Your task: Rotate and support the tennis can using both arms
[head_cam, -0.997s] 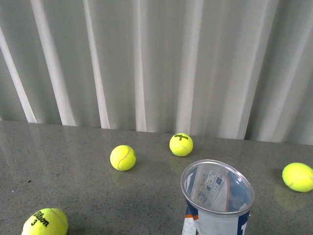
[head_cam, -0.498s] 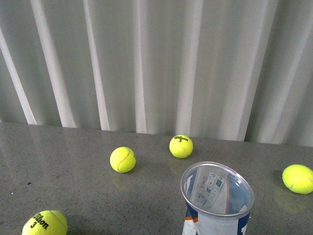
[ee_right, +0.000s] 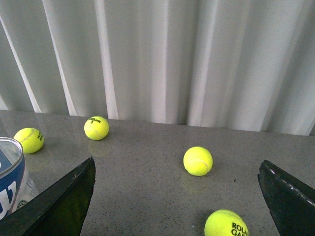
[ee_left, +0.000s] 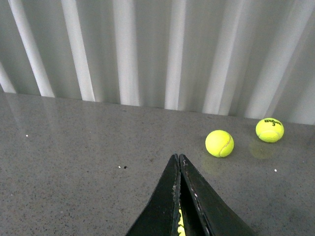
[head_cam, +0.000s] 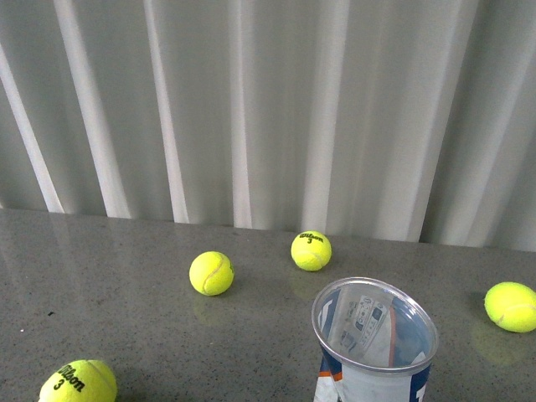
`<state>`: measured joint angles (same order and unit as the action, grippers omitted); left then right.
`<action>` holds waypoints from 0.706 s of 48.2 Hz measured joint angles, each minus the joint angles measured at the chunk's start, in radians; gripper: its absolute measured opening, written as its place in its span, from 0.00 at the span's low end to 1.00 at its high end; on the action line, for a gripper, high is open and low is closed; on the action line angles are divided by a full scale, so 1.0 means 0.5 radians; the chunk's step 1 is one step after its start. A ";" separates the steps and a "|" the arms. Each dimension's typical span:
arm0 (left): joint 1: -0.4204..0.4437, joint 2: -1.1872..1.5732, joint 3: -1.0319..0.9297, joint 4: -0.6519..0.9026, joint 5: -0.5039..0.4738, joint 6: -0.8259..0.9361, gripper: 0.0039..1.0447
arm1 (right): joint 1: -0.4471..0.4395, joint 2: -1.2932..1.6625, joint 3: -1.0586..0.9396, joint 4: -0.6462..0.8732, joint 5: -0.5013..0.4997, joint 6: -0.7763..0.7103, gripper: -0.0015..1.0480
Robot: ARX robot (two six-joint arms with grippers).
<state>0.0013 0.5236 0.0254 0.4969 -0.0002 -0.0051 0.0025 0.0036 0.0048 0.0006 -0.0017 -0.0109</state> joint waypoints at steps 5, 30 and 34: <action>0.000 -0.098 -0.002 -0.046 0.001 0.001 0.03 | 0.000 0.000 0.000 0.000 0.001 0.001 0.93; 0.000 -0.538 -0.002 -0.477 0.000 0.001 0.03 | 0.000 0.000 0.000 0.000 0.001 0.000 0.93; 0.000 -0.586 -0.002 -0.523 0.001 0.001 0.03 | 0.000 0.000 0.000 0.000 0.001 0.001 0.93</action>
<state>0.0013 0.2306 0.0242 0.2352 0.0002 -0.0048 0.0025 0.0036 0.0048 0.0006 -0.0013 -0.0105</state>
